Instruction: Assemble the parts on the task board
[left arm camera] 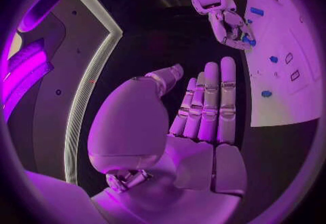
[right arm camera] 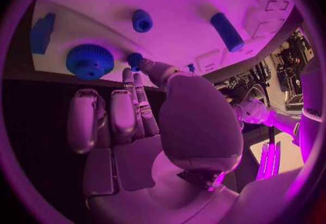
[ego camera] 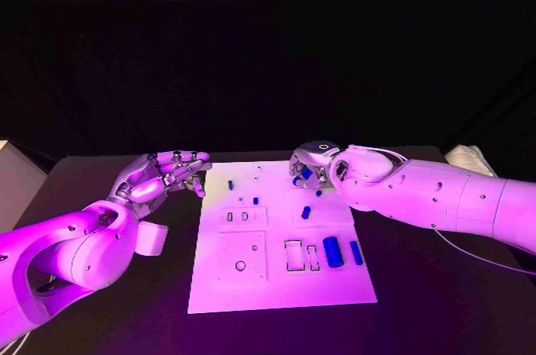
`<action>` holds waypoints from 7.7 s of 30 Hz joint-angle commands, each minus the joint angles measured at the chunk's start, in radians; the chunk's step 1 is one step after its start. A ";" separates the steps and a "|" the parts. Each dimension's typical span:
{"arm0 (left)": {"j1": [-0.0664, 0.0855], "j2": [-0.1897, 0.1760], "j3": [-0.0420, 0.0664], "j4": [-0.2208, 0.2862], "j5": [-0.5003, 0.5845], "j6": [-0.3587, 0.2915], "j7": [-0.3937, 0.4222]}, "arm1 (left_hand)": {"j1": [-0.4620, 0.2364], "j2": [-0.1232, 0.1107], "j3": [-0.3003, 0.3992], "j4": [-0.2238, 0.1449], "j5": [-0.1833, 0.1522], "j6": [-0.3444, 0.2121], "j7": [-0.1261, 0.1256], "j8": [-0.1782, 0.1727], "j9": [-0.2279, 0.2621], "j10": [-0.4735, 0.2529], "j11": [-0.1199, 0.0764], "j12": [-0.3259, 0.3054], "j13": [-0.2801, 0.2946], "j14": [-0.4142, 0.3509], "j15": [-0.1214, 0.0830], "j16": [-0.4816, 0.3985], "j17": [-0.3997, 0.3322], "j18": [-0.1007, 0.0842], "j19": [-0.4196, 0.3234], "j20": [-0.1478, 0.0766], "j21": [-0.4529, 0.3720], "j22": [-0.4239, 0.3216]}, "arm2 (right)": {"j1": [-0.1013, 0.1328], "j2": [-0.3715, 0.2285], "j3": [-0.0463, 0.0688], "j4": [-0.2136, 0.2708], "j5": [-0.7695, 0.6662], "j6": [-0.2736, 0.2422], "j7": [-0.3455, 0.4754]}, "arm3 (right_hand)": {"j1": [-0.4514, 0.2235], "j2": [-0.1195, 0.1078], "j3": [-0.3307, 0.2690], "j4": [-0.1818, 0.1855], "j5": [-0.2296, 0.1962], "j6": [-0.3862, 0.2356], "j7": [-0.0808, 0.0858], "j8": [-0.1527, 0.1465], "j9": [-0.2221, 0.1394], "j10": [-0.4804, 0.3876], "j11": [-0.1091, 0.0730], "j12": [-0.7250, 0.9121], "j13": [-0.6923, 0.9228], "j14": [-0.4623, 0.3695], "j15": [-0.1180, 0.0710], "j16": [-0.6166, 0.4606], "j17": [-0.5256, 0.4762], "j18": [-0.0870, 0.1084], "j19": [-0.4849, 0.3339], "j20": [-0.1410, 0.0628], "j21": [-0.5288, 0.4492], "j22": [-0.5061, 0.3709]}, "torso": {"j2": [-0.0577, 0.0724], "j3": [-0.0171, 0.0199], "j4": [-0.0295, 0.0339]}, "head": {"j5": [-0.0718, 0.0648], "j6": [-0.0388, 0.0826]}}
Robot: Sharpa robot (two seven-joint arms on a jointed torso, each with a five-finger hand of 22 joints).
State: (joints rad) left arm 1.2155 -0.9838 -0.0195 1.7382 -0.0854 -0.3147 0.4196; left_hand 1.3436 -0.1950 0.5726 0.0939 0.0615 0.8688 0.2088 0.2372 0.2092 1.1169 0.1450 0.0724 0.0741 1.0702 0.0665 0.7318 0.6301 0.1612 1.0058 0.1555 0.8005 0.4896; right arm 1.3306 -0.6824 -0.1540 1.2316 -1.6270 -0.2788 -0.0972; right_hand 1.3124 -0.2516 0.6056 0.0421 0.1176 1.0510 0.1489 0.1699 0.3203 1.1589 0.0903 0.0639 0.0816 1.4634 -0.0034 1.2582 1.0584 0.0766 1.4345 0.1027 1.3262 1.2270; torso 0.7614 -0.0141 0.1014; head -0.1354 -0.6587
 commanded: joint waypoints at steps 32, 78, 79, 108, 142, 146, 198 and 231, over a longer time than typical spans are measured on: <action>0.002 0.002 0.001 -0.005 -0.005 0.026 -0.009 | -0.007 0.004 0.006 0.001 0.001 -0.004 0.004 -0.007 0.002 -0.010 -0.001 -0.007 0.001 -0.012 0.001 0.005 0.001 0.020 -0.011 0.001 0.008 0.003 | -0.005 -0.006 0.000 0.007 -0.016 0.025 -0.012 | 0.034 0.031 0.027 -0.015 0.003 0.025 -0.015 0.018 0.028 0.079 -0.022 0.025 0.031 0.017 -0.011 0.021 0.017 -0.022 0.033 -0.013 0.062 0.093 | 0.001 -0.0007 0.0030 | -0.004 -0.005; 0.002 0.014 0.001 -0.011 -0.005 0.030 -0.010 | -0.007 0.007 0.008 0.001 0.001 -0.004 0.003 -0.007 0.002 -0.010 -0.001 -0.005 0.001 -0.014 0.002 0.005 0.000 0.021 -0.015 0.002 0.011 0.006 | 0.003 0.176 0.013 -0.119 -0.013 -0.232 -0.092 | 0.028 0.061 0.028 -0.029 0.019 0.048 -0.026 0.044 0.063 0.123 -0.036 0.018 0.061 0.023 -0.023 0.043 0.039 -0.031 0.049 -0.026 0.095 0.140 | 0.003 -0.0048 0.0142 | 0.002 0.002; 0.002 0.013 0.001 -0.011 -0.005 0.031 -0.010 | -0.007 0.007 0.008 0.001 0.001 -0.004 0.003 -0.007 0.002 -0.010 -0.001 -0.005 0.001 -0.014 0.002 0.005 0.000 0.021 -0.015 0.002 0.011 0.006 | 0.003 0.181 0.013 -0.126 -0.011 -0.232 -0.091 | 0.028 0.061 0.028 -0.029 0.019 0.048 -0.026 0.044 0.063 0.123 -0.036 0.018 0.061 0.023 -0.023 0.043 0.039 -0.031 0.049 -0.026 0.095 0.140 | 0.004 -0.0055 0.0157 | 0.000 0.004; 0.003 0.012 0.001 -0.008 -0.007 0.032 -0.012 | -0.007 0.007 0.008 0.001 0.001 -0.004 0.003 -0.007 0.002 -0.010 -0.001 -0.005 0.001 -0.014 0.002 0.005 0.000 0.021 -0.015 0.002 0.011 0.006 | -0.020 0.231 0.012 -0.180 0.017 -0.190 -0.067 | 0.024 0.058 0.027 -0.029 0.021 0.045 -0.025 0.043 0.064 0.122 -0.035 0.015 0.063 0.023 -0.022 0.044 0.039 -0.031 0.048 -0.026 0.095 0.139 | 0.007 -0.0089 0.0248 | 0.003 -0.002; 0.005 0.010 0.001 -0.014 -0.007 0.034 -0.015 | -0.007 0.007 0.008 0.001 0.001 -0.004 0.003 -0.007 0.002 -0.010 -0.001 -0.005 0.001 -0.014 0.002 0.005 0.000 0.021 -0.015 0.002 0.011 0.006 | -0.026 0.194 0.010 -0.146 0.032 -0.270 -0.032 | 0.014 0.018 -0.121 -0.013 0.011 -0.122 0.002 -0.063 0.041 -0.149 0.019 0.001 0.018 -0.055 0.023 -0.097 -0.179 0.037 -0.101 0.017 -0.193 -0.185 | 0.007 -0.0069 0.0190 | 0.006 -0.003; 0.005 0.007 0.001 -0.014 -0.007 0.034 -0.015 | -0.007 0.007 0.008 0.001 0.001 -0.004 0.003 -0.007 0.002 -0.010 -0.001 -0.005 0.001 -0.014 0.002 0.005 0.000 0.021 -0.015 0.002 0.011 0.006 | -0.018 0.121 0.014 -0.063 0.034 -0.287 -0.048 | 0.022 0.024 -0.136 -0.007 0.016 -0.117 0.001 -0.064 0.040 -0.133 0.016 0.008 0.022 -0.052 0.021 -0.094 -0.177 0.036 -0.094 0.015 -0.191 -0.179 | 0.006 -0.0063 0.0137 | 0.004 0.004; 0.005 0.007 0.001 -0.022 -0.007 0.048 -0.019 | -0.007 0.007 0.010 -0.001 0.000 -0.004 0.003 -0.007 0.005 -0.010 -0.001 -0.003 0.002 -0.016 0.002 0.008 0.000 0.021 -0.023 0.003 0.021 0.012 | 0.006 -0.075 0.030 -0.036 0.277 0.002 -0.057 | 0.131 0.077 -0.548 0.247 0.161 -0.140 0.004 0.035 0.076 0.315 -0.020 1.390 1.384 0.094 -0.002 0.288 0.452 -0.076 0.136 -0.003 0.244 0.343 | 0.004 -0.0017 0.0044 | 0.000 -0.007; 0.005 0.012 0.001 -0.030 -0.008 0.054 -0.026 | -0.007 0.008 0.011 -0.002 0.000 -0.004 0.003 -0.007 0.006 -0.011 -0.001 -0.003 0.003 -0.017 0.002 0.009 -0.001 0.022 -0.027 0.003 0.026 0.016 | -0.006 -0.037 0.029 -0.092 0.277 0.020 -0.058 | 0.135 0.090 -0.521 0.245 0.174 -0.130 0.001 0.034 0.071 0.324 -0.024 1.399 1.393 0.097 -0.006 0.293 0.465 -0.077 0.136 -0.007 0.245 0.344 | 0.005 -0.0014 0.0036 | 0.004 -0.016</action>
State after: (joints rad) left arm 1.2190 -0.9742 -0.0197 1.7078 -0.0889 -0.2817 0.3915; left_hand 1.3428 -0.1941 0.5795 0.0924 0.0615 0.8688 0.2087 0.2339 0.2145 1.1097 0.1449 0.0725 0.0760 1.0596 0.0701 0.7364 0.6298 0.1704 0.9882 0.1590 0.8236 0.5045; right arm 1.3319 -0.7206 -0.1213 1.1430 -1.3461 -0.2859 -0.1548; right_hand 1.4490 -0.1697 0.0770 0.2874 0.2850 0.9197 0.1488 0.2092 0.3922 1.4614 0.0697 1.4586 1.3077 1.4667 -0.0034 1.5458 1.3076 0.0141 1.4645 0.0987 1.5656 1.3081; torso 0.7664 -0.0152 0.1063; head -0.1315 -0.6742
